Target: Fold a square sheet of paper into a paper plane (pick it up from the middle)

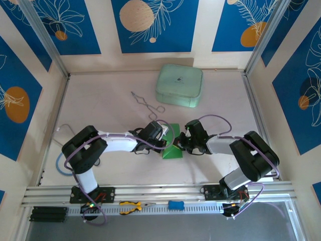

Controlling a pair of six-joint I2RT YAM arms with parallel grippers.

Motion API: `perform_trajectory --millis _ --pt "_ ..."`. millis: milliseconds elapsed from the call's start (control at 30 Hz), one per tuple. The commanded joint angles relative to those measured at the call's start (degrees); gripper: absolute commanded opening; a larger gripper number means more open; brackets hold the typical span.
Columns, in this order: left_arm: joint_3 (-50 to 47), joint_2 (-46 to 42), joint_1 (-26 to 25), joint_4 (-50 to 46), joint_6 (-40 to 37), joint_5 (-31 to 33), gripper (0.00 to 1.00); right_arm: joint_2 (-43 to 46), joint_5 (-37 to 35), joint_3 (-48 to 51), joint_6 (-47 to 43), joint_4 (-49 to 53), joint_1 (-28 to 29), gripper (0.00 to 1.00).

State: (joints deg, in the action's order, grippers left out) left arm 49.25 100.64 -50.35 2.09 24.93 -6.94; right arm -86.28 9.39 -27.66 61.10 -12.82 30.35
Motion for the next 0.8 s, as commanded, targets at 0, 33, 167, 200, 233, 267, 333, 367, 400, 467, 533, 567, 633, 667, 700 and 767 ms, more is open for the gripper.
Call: perform_trajectory --millis 0,33,167,200,233,267,333,367,400,467,533,567,633,667,700,767 --pt "-0.1 1.7 0.6 -4.2 -1.5 -0.5 0.00 1.8 2.3 -1.4 -1.8 -1.1 -1.3 0.00" --pt "0.0 1.7 0.5 -4.3 -1.4 -0.5 0.00 1.6 2.7 -1.1 -2.0 -1.6 -1.7 0.00" --pt "0.2 1.8 0.6 -4.4 -1.5 -0.6 0.00 0.2 2.2 0.8 -1.9 -2.8 -3.4 0.00" --pt "0.2 1.8 0.6 -4.4 -1.5 -0.7 0.00 -0.2 1.6 1.3 -2.2 -2.9 -3.8 0.00" --pt "0.2 1.8 0.6 -4.4 -1.5 -0.7 0.00 -0.8 1.3 1.7 -2.2 -2.7 -4.2 0.00" --pt "0.2 1.8 0.6 -4.4 -1.5 -0.7 0.00 -1.4 1.2 2.1 -2.1 -2.4 -4.6 0.00" --pt "0.2 1.8 0.6 -4.4 -1.5 -0.8 0.00 -2.2 0.5 3.0 -1.6 -2.1 -4.9 0.00" --pt "0.1 1.8 0.6 -4.4 -1.5 -0.8 0.00 -2.4 -0.3 3.2 -1.2 -1.6 -5.0 0.00" --pt "0.2 1.9 0.6 -4.4 -1.5 -0.7 0.00 -2.6 -0.6 3.3 -1.1 -1.6 -5.1 0.00" --pt "0.2 1.9 0.6 -4.5 -1.5 -0.8 0.00 -2.5 -0.1 3.2 -1.1 -1.7 -5.3 0.00" --pt "0.1 1.8 0.6 -4.6 -1.5 -0.7 0.00 -1.5 1.1 2.8 -1.2 -2.0 -5.5 0.00" --pt "0.2 1.8 0.7 -4.6 -1.6 -0.6 0.00 -0.6 1.7 2.4 -1.4 -2.0 -5.6 0.00" --pt "0.1 1.7 0.7 -4.7 -1.5 -0.5 0.00 1.2 2.9 1.6 -1.9 -1.9 -6.1 0.00" --pt "0.1 1.7 0.7 -4.7 -1.6 -0.6 0.00 2.0 4.1 1.2 -2.1 -2.2 -6.5 0.00" --pt "0.1 1.7 0.7 -4.8 -1.6 -0.6 0.00 2.5 5.1 0.9 -2.2 -2.4 -7.0 0.00" --pt "0.1 1.7 0.7 -4.8 -1.5 -0.6 0.00 3.5 5.9 0.7 -2.7 -2.9 -7.5 0.00"
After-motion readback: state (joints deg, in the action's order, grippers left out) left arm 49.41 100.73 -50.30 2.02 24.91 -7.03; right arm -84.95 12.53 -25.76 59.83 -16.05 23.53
